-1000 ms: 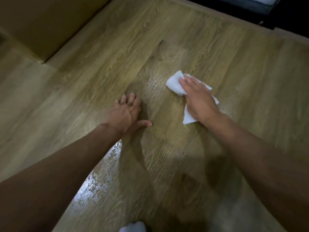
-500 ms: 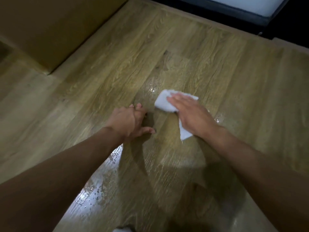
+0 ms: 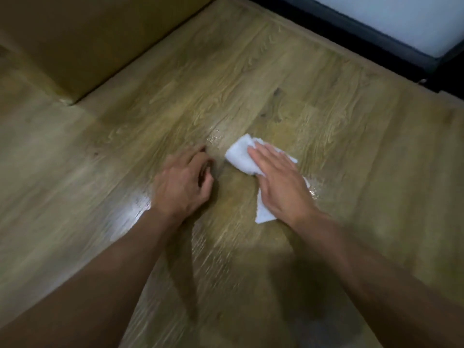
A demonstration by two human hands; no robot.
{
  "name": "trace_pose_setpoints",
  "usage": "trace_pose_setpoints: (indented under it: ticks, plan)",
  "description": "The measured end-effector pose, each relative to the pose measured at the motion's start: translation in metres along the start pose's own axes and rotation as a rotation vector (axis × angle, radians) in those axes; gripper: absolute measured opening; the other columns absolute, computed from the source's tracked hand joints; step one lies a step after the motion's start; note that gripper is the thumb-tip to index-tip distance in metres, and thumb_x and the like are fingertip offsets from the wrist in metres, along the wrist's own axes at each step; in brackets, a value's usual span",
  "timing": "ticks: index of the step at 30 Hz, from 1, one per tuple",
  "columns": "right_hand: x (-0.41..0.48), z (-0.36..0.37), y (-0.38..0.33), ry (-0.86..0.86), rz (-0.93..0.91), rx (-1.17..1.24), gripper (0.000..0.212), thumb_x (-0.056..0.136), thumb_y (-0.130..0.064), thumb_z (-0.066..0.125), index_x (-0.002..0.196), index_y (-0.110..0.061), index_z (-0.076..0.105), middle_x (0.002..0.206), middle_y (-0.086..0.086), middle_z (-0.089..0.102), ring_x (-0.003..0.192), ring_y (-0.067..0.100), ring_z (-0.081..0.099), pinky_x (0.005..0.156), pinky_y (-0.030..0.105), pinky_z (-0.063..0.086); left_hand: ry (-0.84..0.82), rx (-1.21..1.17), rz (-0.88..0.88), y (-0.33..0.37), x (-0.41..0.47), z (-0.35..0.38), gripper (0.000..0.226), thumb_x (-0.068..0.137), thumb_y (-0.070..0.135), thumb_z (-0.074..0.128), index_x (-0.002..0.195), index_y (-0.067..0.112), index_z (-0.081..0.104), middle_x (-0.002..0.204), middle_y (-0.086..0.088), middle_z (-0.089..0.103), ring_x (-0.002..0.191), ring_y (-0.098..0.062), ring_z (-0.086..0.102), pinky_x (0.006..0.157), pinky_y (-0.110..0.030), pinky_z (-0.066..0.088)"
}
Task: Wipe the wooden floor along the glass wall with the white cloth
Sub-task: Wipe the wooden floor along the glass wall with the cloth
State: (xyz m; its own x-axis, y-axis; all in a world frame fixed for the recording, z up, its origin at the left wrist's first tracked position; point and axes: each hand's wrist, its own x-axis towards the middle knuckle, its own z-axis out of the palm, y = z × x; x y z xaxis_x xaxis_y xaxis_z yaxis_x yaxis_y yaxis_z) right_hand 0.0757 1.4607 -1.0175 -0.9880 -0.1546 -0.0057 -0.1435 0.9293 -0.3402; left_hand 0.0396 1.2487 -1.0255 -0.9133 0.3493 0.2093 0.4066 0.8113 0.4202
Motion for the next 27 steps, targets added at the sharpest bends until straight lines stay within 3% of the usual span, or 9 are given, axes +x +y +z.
trace_pose_setpoints:
  ticks: [3,6,10,13,16,21,24,27]
  plan:
    - [0.053,0.008,-0.017,0.064,0.184,-0.032,0.06,0.093,-0.005,0.038,0.15,-0.013,0.021,0.159,0.006,0.017,0.148,0.022,0.012,0.12,0.038,0.009,0.034,0.013,-0.023,-0.006,0.016,0.005,0.033,0.081,0.018,0.051,0.112,0.015,0.065,0.134,-0.002,0.058,0.11,-0.022,0.061,0.089,-0.035,0.034]
    - [0.096,0.022,-0.046,0.107,0.251,-0.085,0.06,0.094,-0.012,0.033,0.151,-0.011,0.011,0.16,0.012,0.01,0.148,0.026,0.006,0.12,0.04,0.005,0.085,-0.036,-0.112,-0.012,0.035,0.007,0.044,0.079,0.011,0.051,0.122,0.015,0.059,0.134,-0.003,0.058,0.109,-0.023,0.06,0.089,-0.035,0.031]
    - [0.087,0.039,-0.071,0.057,0.082,-0.085,0.057,0.097,-0.016,0.028,0.151,-0.013,0.012,0.16,0.011,0.009,0.148,0.025,0.005,0.121,0.04,0.002,0.196,-0.2,-0.257,-0.018,0.047,0.004,0.041,0.085,0.008,0.049,0.126,0.012,0.055,0.123,-0.003,0.063,0.11,-0.023,0.059,0.095,-0.038,0.034]
    - [0.066,0.03,-0.052,0.003,-0.11,-0.088,0.06,0.09,-0.009,0.039,0.149,-0.015,0.026,0.158,0.006,0.021,0.147,0.02,0.015,0.121,0.039,0.009,0.211,-0.252,-0.294,-0.018,0.045,0.005,0.041,0.091,0.008,0.048,0.132,0.008,0.049,0.128,-0.005,0.059,0.117,-0.022,0.056,0.103,-0.044,0.036]
    - [0.08,0.019,-0.037,-0.021,-0.083,-0.105,0.059,0.089,-0.003,0.044,0.146,-0.011,0.032,0.155,0.008,0.028,0.145,0.023,0.023,0.12,0.041,0.013,0.214,-0.285,-0.346,-0.016,0.045,0.004,0.041,0.096,0.012,0.045,0.137,0.008,0.044,0.133,-0.008,0.057,0.123,-0.021,0.053,0.105,-0.05,0.035]
    - [0.165,0.023,-0.065,0.001,0.044,-0.128,0.064,0.091,-0.009,0.038,0.15,-0.008,0.013,0.159,0.013,0.011,0.147,0.027,0.01,0.12,0.042,0.007,0.252,-0.325,-0.391,-0.014,0.047,0.004,0.043,0.1,0.015,0.039,0.143,0.009,0.036,0.138,-0.009,0.051,0.126,-0.02,0.049,0.105,-0.053,0.036]
    - [0.177,0.035,-0.092,0.004,-0.001,-0.079,0.068,0.091,-0.018,0.043,0.15,-0.009,0.012,0.16,0.012,0.008,0.148,0.026,0.005,0.12,0.042,0.006,0.332,-0.352,-0.445,-0.017,0.048,0.004,0.041,0.099,0.012,0.04,0.14,0.007,0.039,0.133,-0.008,0.051,0.119,-0.016,0.048,0.103,-0.048,0.039]
    - [0.153,0.036,-0.084,-0.084,-0.211,-0.01,0.062,0.095,-0.02,0.044,0.15,-0.013,0.018,0.16,0.008,0.013,0.148,0.02,0.007,0.121,0.038,0.005,0.407,-0.342,-0.48,-0.022,0.049,0.006,0.036,0.096,0.006,0.041,0.132,0.004,0.046,0.123,-0.009,0.054,0.106,-0.004,0.043,0.097,-0.026,0.038]
